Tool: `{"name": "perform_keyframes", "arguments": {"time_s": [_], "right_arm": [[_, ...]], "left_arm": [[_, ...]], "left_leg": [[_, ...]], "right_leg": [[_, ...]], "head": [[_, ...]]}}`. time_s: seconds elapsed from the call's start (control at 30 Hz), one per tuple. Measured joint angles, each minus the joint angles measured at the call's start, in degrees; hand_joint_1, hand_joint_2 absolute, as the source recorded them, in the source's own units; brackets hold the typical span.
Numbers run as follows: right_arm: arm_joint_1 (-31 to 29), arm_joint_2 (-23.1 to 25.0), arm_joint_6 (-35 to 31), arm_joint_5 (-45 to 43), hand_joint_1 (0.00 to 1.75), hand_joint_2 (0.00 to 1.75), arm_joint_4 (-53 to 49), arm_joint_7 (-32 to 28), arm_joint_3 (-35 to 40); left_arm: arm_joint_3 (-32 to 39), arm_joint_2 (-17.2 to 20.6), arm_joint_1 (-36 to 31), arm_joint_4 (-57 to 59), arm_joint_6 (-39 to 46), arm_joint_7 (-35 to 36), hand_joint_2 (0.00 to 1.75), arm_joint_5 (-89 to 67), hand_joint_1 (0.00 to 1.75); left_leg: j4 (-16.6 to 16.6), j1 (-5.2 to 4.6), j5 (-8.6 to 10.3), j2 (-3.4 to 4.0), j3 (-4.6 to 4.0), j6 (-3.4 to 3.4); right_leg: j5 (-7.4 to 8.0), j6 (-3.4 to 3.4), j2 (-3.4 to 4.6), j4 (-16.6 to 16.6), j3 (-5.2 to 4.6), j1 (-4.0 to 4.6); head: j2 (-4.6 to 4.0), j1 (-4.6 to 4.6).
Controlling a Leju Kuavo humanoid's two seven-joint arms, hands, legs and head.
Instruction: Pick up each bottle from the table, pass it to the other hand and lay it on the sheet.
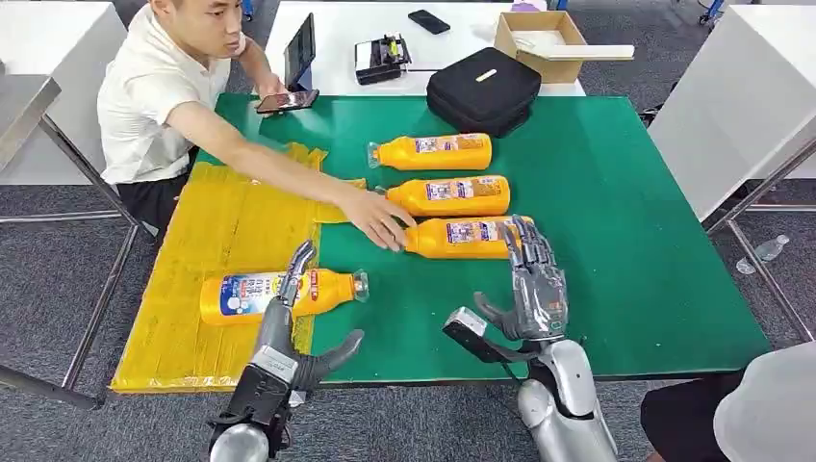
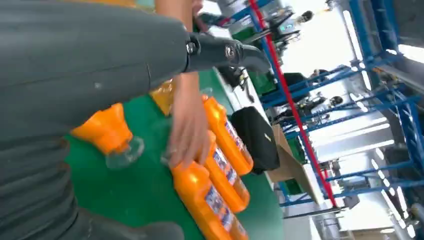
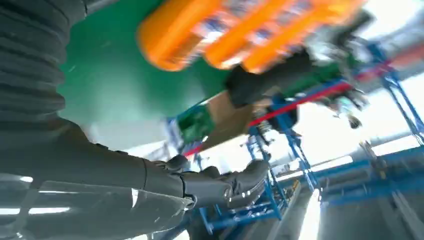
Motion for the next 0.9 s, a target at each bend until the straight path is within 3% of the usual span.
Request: {"name": "perform_keyframes", "arguments": {"time_s": [0.13, 0.33, 0.67, 0.9], "right_arm": [[1.13, 3.24, 1.08, -3.27, 0.0, 1.75, -6.22, -4.34, -1.1], [2.26, 6.43, 1.95, -5.15, 0.0, 1.75, -10.76, -5.82, -1.18], [2.55, 6.19, 2.98, 2.38, 0.0, 1.75, -9.82, -0.11, -2.3], [3.07, 3.81, 7.57, 7.15, 0.0, 1.75, -4.25, 5.91, -2.0]], "left_arm": [[0.94, -0.33, 0.41, -1.62, 1.08, -2.32, 1.75, 0.69, 0.0], [2.34, -0.68, 0.82, -3.39, 0.01, -1.57, 1.75, 1.7, 0.0], [3.94, -0.96, 1.07, -3.56, 2.24, -1.07, 1.75, -0.93, 0.0], [4.5, -1.23, 1.3, -3.56, 2.91, 1.35, 1.75, -3.39, 0.0]], "left_leg": [[0.0, 0.0, 0.0, 0.04, 0.01, 0.0], [0.0, 0.0, 0.0, 0.03, 0.02, 0.0], [0.0, 0.0, 0.0, 0.02, 0.01, 0.0], [0.0, 0.0, 0.0, 0.01, 0.0, 0.0]], "right_leg": [[0.01, 0.0, 0.01, 0.0, 0.0, 0.0], [0.01, 0.0, 0.01, 0.0, 0.0, 0.0], [0.0, 0.0, 0.01, -0.01, 0.0, 0.0], [0.0, 0.0, 0.0, -0.01, -0.01, 0.0]], "head": [[0.0, 0.0], [0.0, -0.02], [0.0, 0.0], [0.0, 0.0]]}}
